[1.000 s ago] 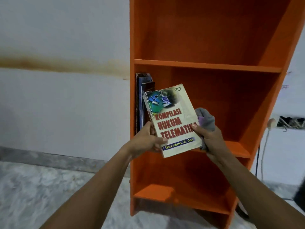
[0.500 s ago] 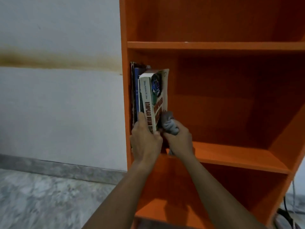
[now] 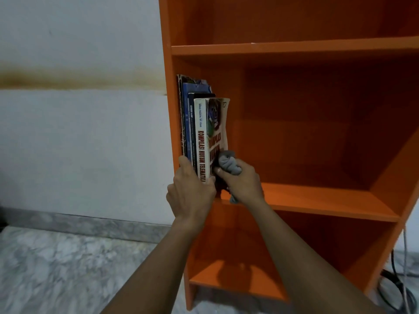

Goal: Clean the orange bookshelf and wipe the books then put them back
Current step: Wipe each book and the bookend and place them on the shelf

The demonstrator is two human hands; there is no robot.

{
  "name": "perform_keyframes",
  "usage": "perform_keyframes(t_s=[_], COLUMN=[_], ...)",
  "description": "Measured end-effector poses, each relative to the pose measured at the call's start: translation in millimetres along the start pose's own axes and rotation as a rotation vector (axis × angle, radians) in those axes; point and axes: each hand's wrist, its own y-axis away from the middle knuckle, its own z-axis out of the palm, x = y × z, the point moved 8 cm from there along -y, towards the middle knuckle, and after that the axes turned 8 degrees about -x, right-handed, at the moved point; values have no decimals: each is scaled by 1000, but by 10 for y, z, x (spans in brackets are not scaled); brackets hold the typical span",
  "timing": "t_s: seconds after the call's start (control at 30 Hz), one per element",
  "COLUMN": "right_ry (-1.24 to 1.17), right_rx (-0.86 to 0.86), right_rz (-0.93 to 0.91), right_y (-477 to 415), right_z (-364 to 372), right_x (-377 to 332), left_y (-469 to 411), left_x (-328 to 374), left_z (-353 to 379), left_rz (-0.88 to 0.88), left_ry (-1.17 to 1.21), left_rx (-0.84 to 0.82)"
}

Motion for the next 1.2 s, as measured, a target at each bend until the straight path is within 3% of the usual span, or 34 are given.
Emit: perform_keyframes(t_s=[0.27,0.47,0.53,0.63,0.7,0.77,0.87,1.0,1.07,1.2], right_ry=[-283,-544,-623,-707,-537,-215,238,775,831,572], right_rx=[184,459,464,406,297,172,-142,-573,-523,-333], right_rz=[53,162,286,635,789,833,724,591,504,435], right_y=[643,2077,2655,3507,3931,4240,4566,5178,5292,5249], right_z=[-448,-929,-914,-732,-662,-686,-630,-376,-335,-353], right_x=[-137,254,664,1609,2083,2305,2500,2806,2829,2874], left_y=[412,1435,1933,2906,3604,4192,4739,5013,5133,5102], left_x=[219,241,112,-310,-645,-872,-1086,-1237,-1492,-1566], left_z=[-52,281,472,852,1069,1220,1366,1552,1793,1849], left_rz=[11,37,4,-173,-328,-466,-613,-661,-735,-816], left_ry=[6,-92,-72,51,73,107,114,181,199,279], left_rx=[-188,-537,-659,-910,-1084,-1242,-1365,-1415,-1386,-1361])
